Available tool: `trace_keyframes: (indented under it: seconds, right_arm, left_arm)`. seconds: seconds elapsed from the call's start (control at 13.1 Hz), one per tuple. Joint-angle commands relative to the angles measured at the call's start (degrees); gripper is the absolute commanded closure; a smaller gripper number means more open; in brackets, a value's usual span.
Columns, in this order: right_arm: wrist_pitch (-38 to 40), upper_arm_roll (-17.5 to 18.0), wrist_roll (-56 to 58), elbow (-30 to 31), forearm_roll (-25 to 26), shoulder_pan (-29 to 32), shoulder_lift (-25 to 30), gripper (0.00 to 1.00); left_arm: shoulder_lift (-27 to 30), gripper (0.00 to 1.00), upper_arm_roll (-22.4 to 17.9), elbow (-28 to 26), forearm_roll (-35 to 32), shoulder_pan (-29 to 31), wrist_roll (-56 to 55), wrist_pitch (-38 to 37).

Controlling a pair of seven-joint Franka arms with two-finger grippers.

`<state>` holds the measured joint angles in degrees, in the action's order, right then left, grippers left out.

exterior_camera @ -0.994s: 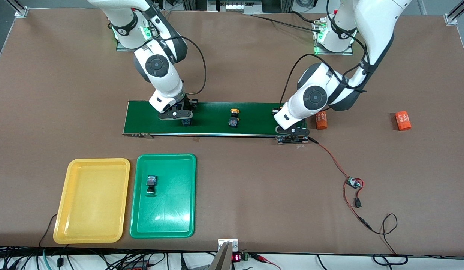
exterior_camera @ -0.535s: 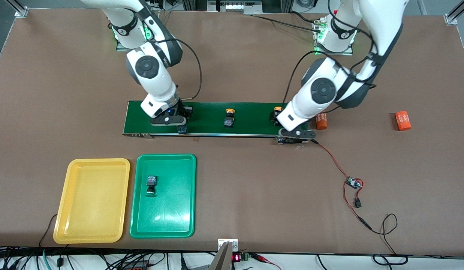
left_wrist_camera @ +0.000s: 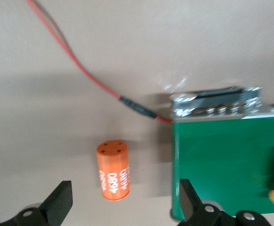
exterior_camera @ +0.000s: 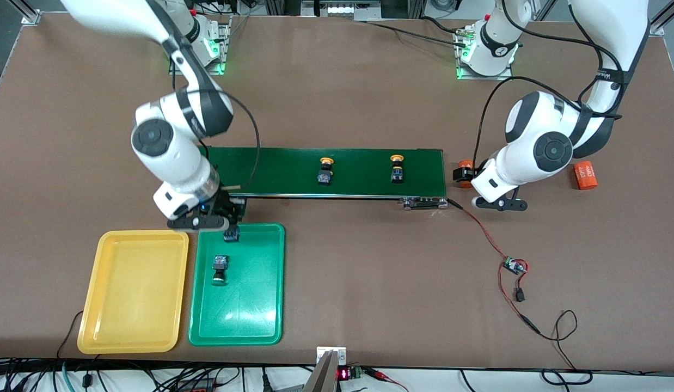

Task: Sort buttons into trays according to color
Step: 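Carry the green-cap button into the green tray with the right gripper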

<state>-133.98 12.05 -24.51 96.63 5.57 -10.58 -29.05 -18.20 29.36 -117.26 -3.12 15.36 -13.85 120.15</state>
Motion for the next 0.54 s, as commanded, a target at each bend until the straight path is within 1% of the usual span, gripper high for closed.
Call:
trace_keyframes:
  seconds: [0.0, 0.08, 0.31, 0.46]
  right_arm:
    - [0.39, -0.10, 0.17, -9.60, 0.67, -0.40, -9.95, 0.93]
    - [-0.31, -0.88, 0.08, -10.40, 0.76, -0.58, -11.37, 0.93]
    - [-3.30, -2.47, 0.87, -10.40, 2.17, -0.40, -13.48, 0.93]
    - [-5.49, -3.18, 0.87, -10.40, 2.17, -0.31, -14.45, 0.93]
  left_arm:
    - [-0.34, 0.00, 0.44, -2.97, 0.05, 1.59, 1.37, 1.75]
    - [-1.21, 0.00, 0.44, -3.49, -1.00, 1.95, 2.68, 3.24]
    - [-2.97, 0.00, 0.44, -6.13, -1.19, 3.18, 3.66, 7.54]
    - [-5.69, 0.00, 0.44, -6.22, -1.19, 4.32, 4.27, 9.57]
